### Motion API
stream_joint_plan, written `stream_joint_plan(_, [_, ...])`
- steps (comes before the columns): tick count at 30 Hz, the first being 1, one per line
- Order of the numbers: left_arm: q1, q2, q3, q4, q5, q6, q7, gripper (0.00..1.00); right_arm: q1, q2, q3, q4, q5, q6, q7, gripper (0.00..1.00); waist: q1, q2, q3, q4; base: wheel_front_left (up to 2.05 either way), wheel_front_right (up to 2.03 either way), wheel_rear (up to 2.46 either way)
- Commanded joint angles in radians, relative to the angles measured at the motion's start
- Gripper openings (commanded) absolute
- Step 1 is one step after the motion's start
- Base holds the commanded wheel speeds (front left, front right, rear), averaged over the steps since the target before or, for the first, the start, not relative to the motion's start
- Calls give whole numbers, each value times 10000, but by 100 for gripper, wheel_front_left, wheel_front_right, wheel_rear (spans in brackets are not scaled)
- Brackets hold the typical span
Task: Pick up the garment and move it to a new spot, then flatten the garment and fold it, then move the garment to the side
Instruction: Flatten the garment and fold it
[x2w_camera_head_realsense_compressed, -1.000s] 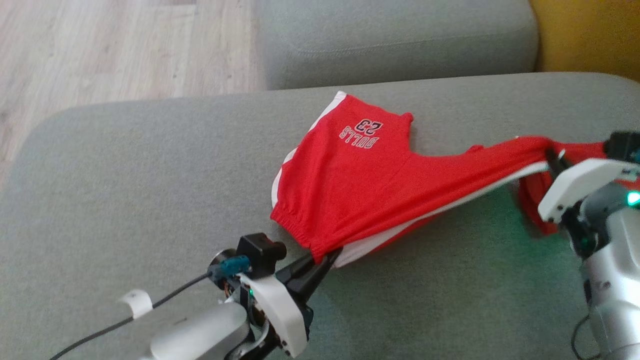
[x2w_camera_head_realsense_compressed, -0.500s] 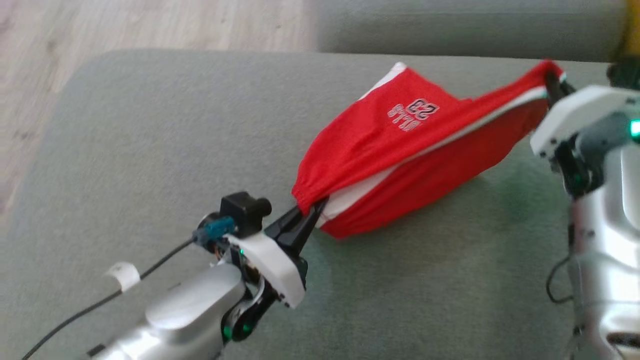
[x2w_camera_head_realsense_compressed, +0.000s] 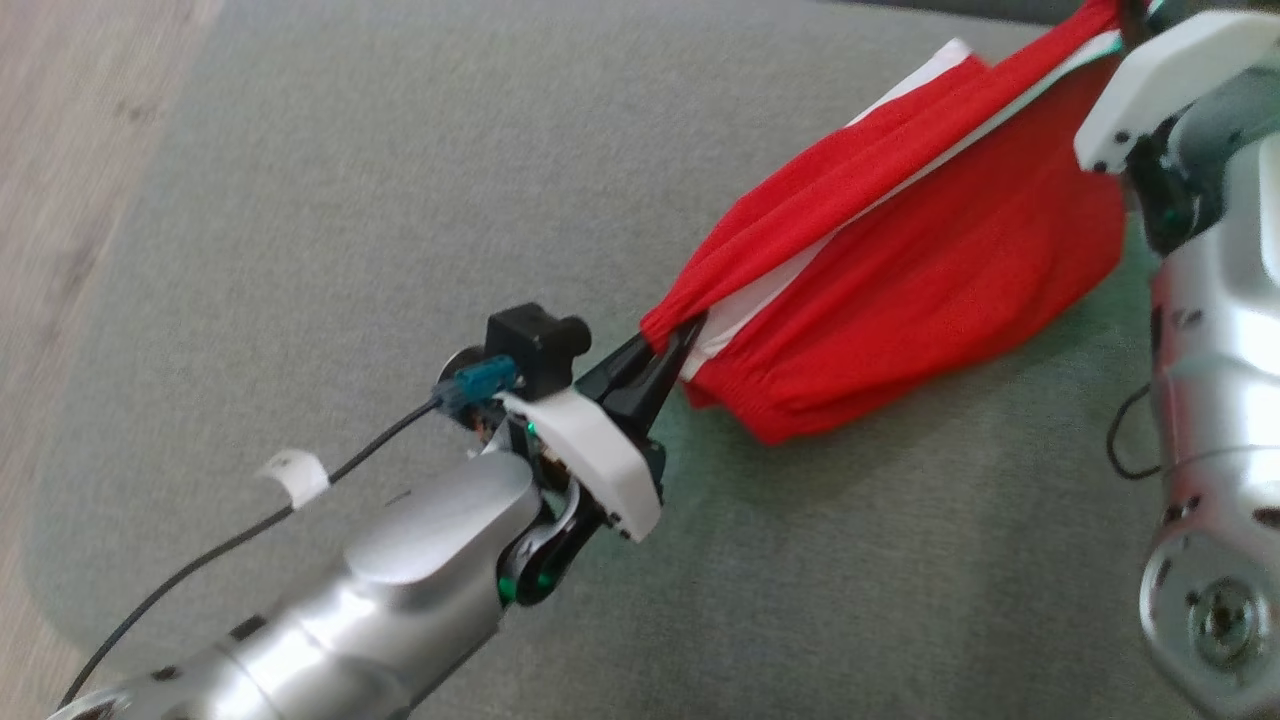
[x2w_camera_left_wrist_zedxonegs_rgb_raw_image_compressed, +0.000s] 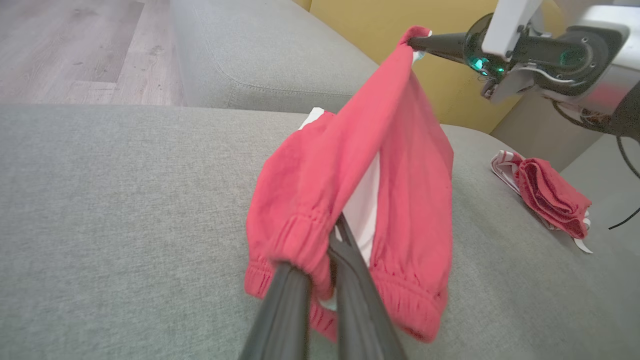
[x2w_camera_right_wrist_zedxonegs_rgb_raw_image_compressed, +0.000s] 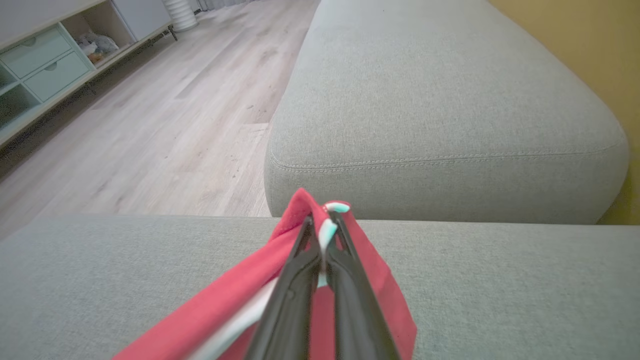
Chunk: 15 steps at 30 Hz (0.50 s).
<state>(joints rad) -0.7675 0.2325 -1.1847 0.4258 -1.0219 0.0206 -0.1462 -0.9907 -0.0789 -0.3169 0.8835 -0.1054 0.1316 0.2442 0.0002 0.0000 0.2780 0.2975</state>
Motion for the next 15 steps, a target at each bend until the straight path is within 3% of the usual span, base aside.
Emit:
stream_joint_plan(1, [-585,70,401,-60,13,-66,-130,0,-642,-10,-7,-130,-279,-9,-165,0,-2,0,406,328,0,0,0])
stream_joint_plan(15, [-1062,-727,318,875,144,-518,-460,0,-1591,-173,-1050,1421,-2138,-9,-914,0,-2,0,1089,954,0,0,0])
